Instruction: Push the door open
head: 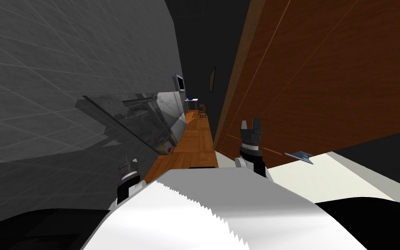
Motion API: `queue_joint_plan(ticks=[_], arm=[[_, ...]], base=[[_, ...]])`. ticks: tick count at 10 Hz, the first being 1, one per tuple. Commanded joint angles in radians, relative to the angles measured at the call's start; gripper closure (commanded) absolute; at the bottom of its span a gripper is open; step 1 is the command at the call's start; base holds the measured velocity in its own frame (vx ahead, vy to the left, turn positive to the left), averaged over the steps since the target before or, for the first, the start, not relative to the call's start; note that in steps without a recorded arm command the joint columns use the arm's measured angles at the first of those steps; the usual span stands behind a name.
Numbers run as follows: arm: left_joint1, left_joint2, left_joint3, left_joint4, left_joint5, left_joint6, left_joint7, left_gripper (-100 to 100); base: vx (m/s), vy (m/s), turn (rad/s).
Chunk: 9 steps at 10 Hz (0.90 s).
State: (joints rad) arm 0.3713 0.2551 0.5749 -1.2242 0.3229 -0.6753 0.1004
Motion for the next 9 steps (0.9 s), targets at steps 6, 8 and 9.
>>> queue_joint_plan(ticks=[6, 8, 9], arm=[[0.001, -0.002, -0.002, 0.001, 0.0, 0.005, -0.002, -100], [0.001, -0.002, -0.002, 0.001, 0.0, 0.005, -0.002, -100], [0.001, -0.002, -0.002, 0.001, 0.0, 0.005, -0.002, -100]], base=[[-0.002, 0.001, 0.008], [-0.004, 0.002, 0.014], [0.022, -0.013, -0.073]])
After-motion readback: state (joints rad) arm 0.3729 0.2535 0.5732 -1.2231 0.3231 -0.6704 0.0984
